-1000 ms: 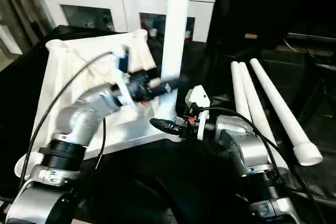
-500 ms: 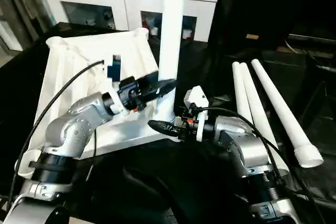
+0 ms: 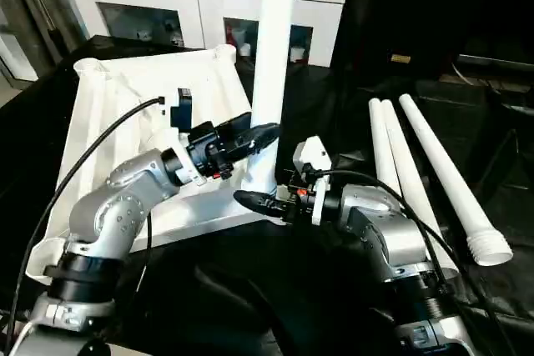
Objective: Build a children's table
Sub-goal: Insert table leg to table base
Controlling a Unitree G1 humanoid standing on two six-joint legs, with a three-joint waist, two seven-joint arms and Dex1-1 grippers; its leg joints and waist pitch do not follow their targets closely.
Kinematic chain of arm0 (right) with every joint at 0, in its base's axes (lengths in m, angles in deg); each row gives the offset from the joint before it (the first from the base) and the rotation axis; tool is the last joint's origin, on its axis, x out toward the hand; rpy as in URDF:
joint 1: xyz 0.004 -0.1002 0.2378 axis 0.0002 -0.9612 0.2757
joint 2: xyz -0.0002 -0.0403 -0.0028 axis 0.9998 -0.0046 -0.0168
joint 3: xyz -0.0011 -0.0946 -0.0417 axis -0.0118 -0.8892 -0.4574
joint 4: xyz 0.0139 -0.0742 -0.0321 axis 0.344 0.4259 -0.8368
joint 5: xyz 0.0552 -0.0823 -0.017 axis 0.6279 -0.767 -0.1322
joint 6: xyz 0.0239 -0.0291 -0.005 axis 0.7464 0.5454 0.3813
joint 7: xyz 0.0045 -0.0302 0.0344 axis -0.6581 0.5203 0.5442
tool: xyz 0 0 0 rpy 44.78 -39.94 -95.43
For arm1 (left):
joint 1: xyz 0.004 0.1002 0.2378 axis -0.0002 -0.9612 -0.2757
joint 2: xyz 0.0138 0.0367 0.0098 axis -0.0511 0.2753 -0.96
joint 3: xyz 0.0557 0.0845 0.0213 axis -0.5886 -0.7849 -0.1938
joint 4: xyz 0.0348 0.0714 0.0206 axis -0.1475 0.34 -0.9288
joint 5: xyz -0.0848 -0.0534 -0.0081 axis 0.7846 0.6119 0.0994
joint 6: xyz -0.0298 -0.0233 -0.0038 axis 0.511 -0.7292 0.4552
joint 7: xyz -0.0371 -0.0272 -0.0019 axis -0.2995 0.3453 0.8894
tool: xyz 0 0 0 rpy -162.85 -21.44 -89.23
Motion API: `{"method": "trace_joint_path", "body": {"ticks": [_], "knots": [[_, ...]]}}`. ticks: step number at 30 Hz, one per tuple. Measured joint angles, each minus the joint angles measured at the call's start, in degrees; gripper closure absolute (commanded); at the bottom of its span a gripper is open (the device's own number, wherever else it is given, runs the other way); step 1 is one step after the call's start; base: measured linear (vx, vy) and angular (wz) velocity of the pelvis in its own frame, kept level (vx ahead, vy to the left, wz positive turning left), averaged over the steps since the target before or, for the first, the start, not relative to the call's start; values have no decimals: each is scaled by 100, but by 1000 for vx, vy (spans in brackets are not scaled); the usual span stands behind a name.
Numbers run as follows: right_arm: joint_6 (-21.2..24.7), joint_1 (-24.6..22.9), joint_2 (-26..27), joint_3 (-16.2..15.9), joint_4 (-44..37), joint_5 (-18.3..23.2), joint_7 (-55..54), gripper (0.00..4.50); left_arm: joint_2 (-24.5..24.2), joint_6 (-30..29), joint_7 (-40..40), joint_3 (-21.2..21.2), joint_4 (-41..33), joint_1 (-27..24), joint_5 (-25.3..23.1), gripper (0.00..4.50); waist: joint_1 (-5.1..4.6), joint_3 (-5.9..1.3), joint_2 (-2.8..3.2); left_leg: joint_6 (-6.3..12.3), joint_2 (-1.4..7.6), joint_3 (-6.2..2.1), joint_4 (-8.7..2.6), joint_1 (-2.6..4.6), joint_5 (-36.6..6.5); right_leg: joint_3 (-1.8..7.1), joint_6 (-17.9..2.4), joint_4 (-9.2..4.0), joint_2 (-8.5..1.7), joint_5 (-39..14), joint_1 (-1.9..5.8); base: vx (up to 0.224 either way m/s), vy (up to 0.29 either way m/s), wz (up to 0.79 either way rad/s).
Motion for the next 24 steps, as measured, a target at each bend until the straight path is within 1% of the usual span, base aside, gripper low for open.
{"method": "trace_joint_path", "body": {"ticks": [1,2,4,6,7,8,10,11,13,14,15,16,18,21,24], "knots": [[-3,0,4,10,0,1,-30,120,23,7,-51,1,-3,0,0,249,-1,0,0,0,0,0,0,0,0,0,0,0,0,0,0,0,0,0],[-3,1,11,19,0,6,-75,106,43,16,-103,1,-4,0,-2,249,-1,0,0,0,0,0,1,0,0,0,0,1,0,0,0,0,0,0],[-17,2,60,45,-7,12,-207,100,71,27,-402,84,2,0,-34,250,-3,0,-2,0,0,0,2,1,0,0,0,4,0,0,0,0,0,0],[12,1,59,120,-38,46,-256,71,68,39,-541,148,4,0,-76,253,-5,0,-2,0,0,0,2,2,0,0,0,4,0,0,0,0,0,0],[38,1,42,156,-106,65,-257,65,71,56,-593,170,5,0,-85,254,-3,1,-4,1,0,0,2,1,1,0,0,4,0,0,0,0,0,0],[61,1,26,184,-200,107,-254,65,72,81,-652,181,5,0,-100,254,-3,2,-11,2,0,0,2,2,1,0,1,4,0,0,0,0,0,0],[262,2,-35,267,-423,201,-281,44,87,128,-823,268,7,4,-141,254,0,-1,-33,11,1,-1,2,1,7,0,1,4,0,0,0,0,0,0],[344,2,-61,315,-470,276,-307,36,96,139,-889,287,7,14,-158,254,-3,2,-56,16,0,0,2,2,10,1,1,5,0,0,0,0,0,0],[603,1,-68,513,-558,499,-357,33,93,145,-1013,352,7,40,-174,254,9,4,-99,16,1,-1,2,2,10,-1,1,6,1,0,0,0,0,0],[712,1,-69,619,-619,613,-389,33,87,145,-1049,384,7,40,-174,254,13,2,-110,15,1,-1,3,2,10,-1,1,6,0,0,0,0,0,0],[893,2,-70,819,-685,842,-478,33,73,145,-1107,401,6,40,-173,254,17,4,-123,16,0,0,5,1,10,0,1,5,0,0,1,0,0,0],[999,2,-81,954,-693,994,-536,33,72,144,-1155,407,4,40,-173,254,23,2,-133,16,0,0,6,1,10,1,1,5,0,0,2,0,0,0],[1171,2,-165,1153,-699,1186,-614,33,74,143,-1218,445,-10,39,-170,254,44,3,-150,16,0,0,8,1,10,1,1,5,0,0,2,0,0,0],[1322,5,-246,1206,-691,1130,-820,33,75,139,-1278,463,-103,39,-167,254,75,4,-155,15,0,0,8,2,10,1,1,9,0,1,2,0,0,0],[1392,30,-243,1123,-693,965,-915,33,109,139,-1298,448,-142,39,-167,254,91,6,-160,15,1,0,8,4,10,1,2,12,0,1,1,0,0,0]]}}
